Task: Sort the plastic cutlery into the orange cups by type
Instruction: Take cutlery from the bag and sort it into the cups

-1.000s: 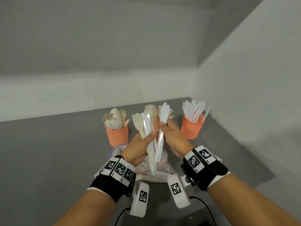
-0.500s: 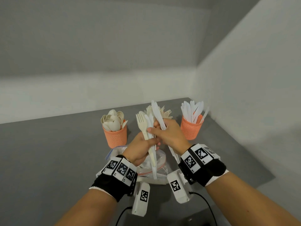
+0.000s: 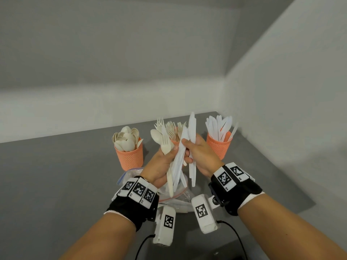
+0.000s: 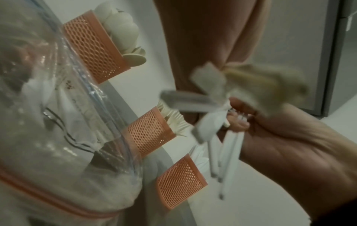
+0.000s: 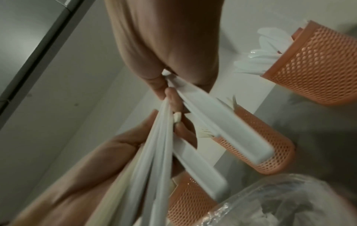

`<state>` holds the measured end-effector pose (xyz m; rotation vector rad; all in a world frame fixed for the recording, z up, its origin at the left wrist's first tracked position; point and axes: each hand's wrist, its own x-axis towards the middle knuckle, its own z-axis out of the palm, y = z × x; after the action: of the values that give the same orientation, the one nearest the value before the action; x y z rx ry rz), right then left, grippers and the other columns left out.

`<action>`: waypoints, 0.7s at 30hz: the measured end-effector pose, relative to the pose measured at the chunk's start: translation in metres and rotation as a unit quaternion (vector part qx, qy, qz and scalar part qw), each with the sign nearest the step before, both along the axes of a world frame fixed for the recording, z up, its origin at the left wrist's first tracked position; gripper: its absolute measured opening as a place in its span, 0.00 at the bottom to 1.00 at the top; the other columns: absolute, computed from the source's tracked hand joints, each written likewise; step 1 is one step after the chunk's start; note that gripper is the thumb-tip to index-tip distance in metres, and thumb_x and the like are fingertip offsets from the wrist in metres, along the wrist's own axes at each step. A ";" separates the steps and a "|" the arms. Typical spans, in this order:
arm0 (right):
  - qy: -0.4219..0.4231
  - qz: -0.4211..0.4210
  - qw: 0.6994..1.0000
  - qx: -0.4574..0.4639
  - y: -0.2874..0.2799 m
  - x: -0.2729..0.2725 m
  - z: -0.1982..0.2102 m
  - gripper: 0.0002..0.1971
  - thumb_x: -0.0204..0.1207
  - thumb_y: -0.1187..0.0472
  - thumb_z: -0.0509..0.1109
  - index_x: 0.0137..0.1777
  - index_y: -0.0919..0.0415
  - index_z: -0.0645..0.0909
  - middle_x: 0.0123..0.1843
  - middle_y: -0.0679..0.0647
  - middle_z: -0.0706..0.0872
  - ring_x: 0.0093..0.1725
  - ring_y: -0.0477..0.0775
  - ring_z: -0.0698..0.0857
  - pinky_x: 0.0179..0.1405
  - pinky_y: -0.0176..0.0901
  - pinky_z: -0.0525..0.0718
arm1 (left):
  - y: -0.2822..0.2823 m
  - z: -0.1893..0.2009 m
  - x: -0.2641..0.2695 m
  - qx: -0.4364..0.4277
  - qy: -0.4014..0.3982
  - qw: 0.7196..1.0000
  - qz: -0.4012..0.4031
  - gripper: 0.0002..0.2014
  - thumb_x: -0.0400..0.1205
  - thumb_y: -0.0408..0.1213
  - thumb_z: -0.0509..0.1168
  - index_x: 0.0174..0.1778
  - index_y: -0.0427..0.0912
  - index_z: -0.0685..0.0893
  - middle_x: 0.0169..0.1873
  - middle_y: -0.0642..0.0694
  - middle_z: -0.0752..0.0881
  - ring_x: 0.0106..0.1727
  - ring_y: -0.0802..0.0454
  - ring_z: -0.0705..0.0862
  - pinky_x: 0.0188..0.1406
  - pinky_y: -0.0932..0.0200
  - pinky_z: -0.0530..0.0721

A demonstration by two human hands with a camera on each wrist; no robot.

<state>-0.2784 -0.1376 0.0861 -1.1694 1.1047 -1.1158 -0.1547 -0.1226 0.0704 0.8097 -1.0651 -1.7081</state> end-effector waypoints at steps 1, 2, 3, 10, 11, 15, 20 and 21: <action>0.015 -0.011 1.000 -0.013 0.000 -0.001 -0.001 0.15 0.84 0.65 0.57 0.68 0.66 0.71 0.32 0.52 0.81 0.20 0.40 0.76 0.17 0.32 0.73 | -0.002 0.000 -0.003 0.006 -0.004 1.000 0.013 0.15 0.86 0.36 0.54 0.65 0.35 0.78 0.52 0.28 0.81 0.50 0.36 0.82 0.55 0.44 0.83; 0.024 -0.018 0.999 -0.026 0.002 -0.002 -0.001 0.14 0.84 0.66 0.56 0.66 0.67 0.73 0.34 0.52 0.83 0.24 0.39 0.81 0.21 0.32 0.76 | -0.004 0.000 -0.005 0.013 -0.007 0.999 0.029 0.15 0.86 0.36 0.55 0.65 0.36 0.78 0.54 0.28 0.82 0.53 0.36 0.82 0.56 0.43 0.83; 0.021 -0.026 0.999 -0.038 0.003 -0.003 0.001 0.13 0.84 0.66 0.56 0.65 0.67 0.75 0.38 0.52 0.86 0.30 0.40 0.85 0.27 0.30 0.80 | -0.008 -0.001 -0.006 0.027 -0.008 0.998 0.049 0.15 0.86 0.36 0.57 0.66 0.36 0.78 0.53 0.31 0.84 0.53 0.38 0.84 0.54 0.42 0.84; -0.073 -0.129 0.987 -0.068 -0.022 -0.045 0.028 0.10 0.84 0.64 0.57 0.62 0.65 0.71 0.38 0.55 0.85 0.36 0.52 0.87 0.50 0.55 0.88 | -0.032 -0.003 -0.001 0.068 -0.018 0.985 0.158 0.04 0.85 0.29 0.56 0.46 0.38 0.74 0.31 0.45 0.83 0.35 0.51 0.84 0.32 0.57 0.85; -0.068 -0.160 0.980 -0.094 -0.029 -0.053 0.036 0.08 0.84 0.65 0.57 0.61 0.63 0.71 0.37 0.55 0.85 0.33 0.51 0.86 0.45 0.51 0.89 | -0.033 -0.002 0.000 0.064 -0.019 0.985 0.159 0.05 0.85 0.29 0.56 0.44 0.38 0.74 0.33 0.45 0.83 0.36 0.52 0.84 0.33 0.58 0.84; 0.022 -0.249 0.944 -0.217 -0.059 -0.085 0.058 0.07 0.84 0.65 0.54 0.59 0.59 0.68 0.37 0.51 0.80 0.30 0.45 0.82 0.38 0.43 0.86 | -0.037 -0.001 -0.001 0.036 -0.015 0.989 0.141 0.02 0.85 0.31 0.56 0.48 0.38 0.73 0.36 0.44 0.82 0.36 0.53 0.84 0.34 0.60 0.85; 0.136 -0.290 0.917 -0.238 -0.097 -0.099 0.040 0.22 0.84 0.62 0.53 0.76 0.68 0.59 0.38 0.44 0.79 0.32 0.35 0.82 0.54 0.36 0.80 | -0.037 0.005 -0.005 0.007 -0.015 0.995 0.095 0.11 0.85 0.33 0.57 0.61 0.35 0.75 0.37 0.47 0.84 0.37 0.55 0.86 0.36 0.61 0.87; 0.143 -0.290 0.918 -0.230 -0.103 -0.100 0.032 0.23 0.84 0.62 0.53 0.77 0.69 0.58 0.38 0.43 0.79 0.33 0.34 0.83 0.56 0.39 0.80 | -0.037 0.006 -0.005 0.009 -0.014 0.996 0.083 0.11 0.85 0.34 0.57 0.61 0.35 0.75 0.36 0.47 0.85 0.37 0.55 0.86 0.33 0.61 0.86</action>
<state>-0.3786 -0.2411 0.1181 -1.4443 1.5282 -1.7734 -0.1597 -0.1594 0.0768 0.9100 -0.9748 -1.5718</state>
